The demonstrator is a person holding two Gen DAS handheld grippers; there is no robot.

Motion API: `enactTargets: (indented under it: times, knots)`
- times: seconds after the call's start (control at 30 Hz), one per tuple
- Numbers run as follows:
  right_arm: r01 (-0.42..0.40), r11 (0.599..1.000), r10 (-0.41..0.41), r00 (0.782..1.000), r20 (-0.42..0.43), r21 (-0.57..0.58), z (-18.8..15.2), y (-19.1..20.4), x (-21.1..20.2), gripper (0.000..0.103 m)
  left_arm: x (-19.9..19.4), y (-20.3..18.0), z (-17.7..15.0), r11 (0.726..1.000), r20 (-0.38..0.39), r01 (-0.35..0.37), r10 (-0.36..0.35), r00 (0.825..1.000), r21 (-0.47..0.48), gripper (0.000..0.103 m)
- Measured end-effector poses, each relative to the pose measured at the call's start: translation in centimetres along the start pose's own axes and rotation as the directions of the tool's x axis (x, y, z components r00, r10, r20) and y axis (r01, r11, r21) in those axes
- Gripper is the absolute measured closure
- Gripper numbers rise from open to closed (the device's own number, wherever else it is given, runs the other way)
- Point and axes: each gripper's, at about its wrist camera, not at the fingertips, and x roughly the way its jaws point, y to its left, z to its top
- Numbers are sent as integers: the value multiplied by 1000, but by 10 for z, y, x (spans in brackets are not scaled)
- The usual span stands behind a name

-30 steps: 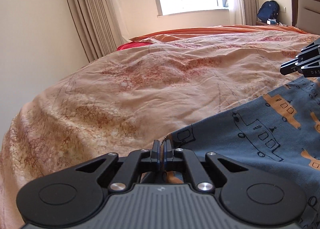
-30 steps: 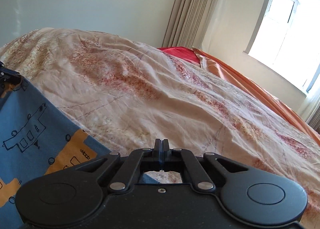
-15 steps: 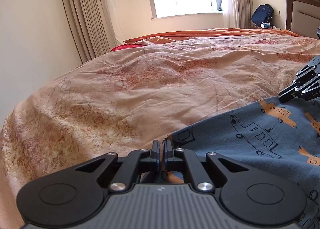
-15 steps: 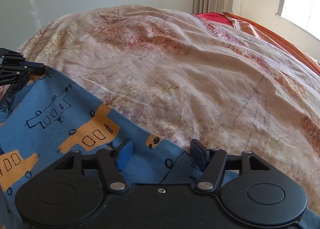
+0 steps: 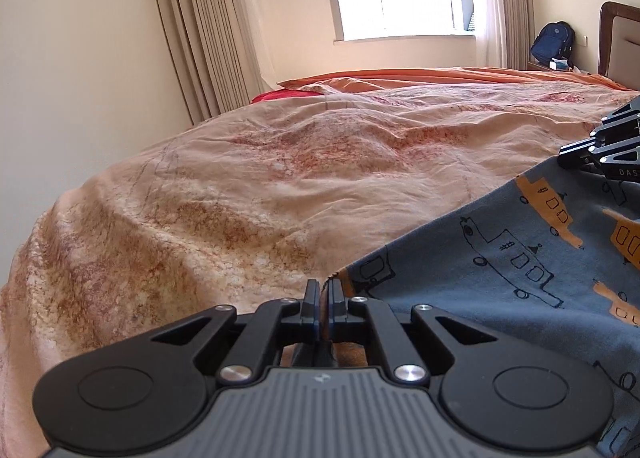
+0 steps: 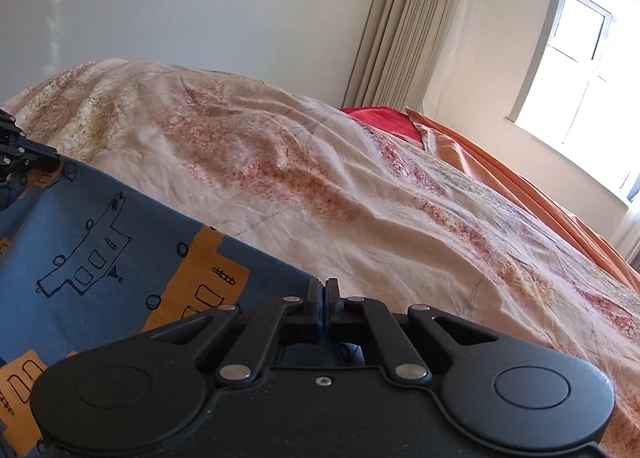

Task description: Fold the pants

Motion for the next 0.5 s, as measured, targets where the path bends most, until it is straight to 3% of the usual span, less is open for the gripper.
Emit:
enactTargets:
  times: [0.1, 0.13, 0.17, 0.2, 0.23, 0.27, 0.3, 0.4, 0.43, 0.47, 0.5]
  knots:
    - [-24, 1000, 24, 999, -30, 11, -6, 3, 9, 101, 1, 8, -4, 998, 0, 59, -59, 998, -18, 93]
    - [-56, 998, 58, 998, -30, 41, -7, 0, 8, 98, 0, 12, -4, 996, 0, 77, -77, 997, -33, 86]
    - [-85, 994, 87, 996, -22, 67, -7, -4, 7, 89, 1, 15, -4, 994, -7, 97, -97, 995, -47, 74]
    - [-109, 990, 110, 994, -12, 91, -7, -7, 6, 75, 1, 18, -5, 993, -9, 105, -106, 994, -58, 69]
    - [-138, 984, 139, 990, -6, 111, -6, -10, 6, 69, 2, 20, -5, 992, -13, 107, -108, 994, -66, 61]
    - [-163, 978, 165, 986, -6, 131, -5, -12, 7, 56, 3, 22, -5, 992, -19, 105, -106, 994, -71, 60]
    - [-171, 975, 174, 985, -8, 142, -4, -13, 8, 48, 5, 23, -4, 992, -22, 105, -107, 994, -77, 60]
    - [-160, 975, 171, 983, -62, 152, -5, -8, 20, 47, 6, 23, -3, 991, -31, 107, -109, 994, -78, 64]
    - [-156, 976, 169, 983, -78, 152, -7, -7, 23, 47, 5, 22, -3, 991, -30, 110, -113, 993, -73, 83]
    - [-158, 975, 174, 980, -93, 157, -10, -5, 27, 50, 5, 20, -2, 991, -33, 116, -118, 992, -67, 95]
    - [-170, 971, 188, 977, -99, 168, -11, -4, 29, 62, 3, 18, -2, 991, -32, 115, -117, 993, -63, 95]
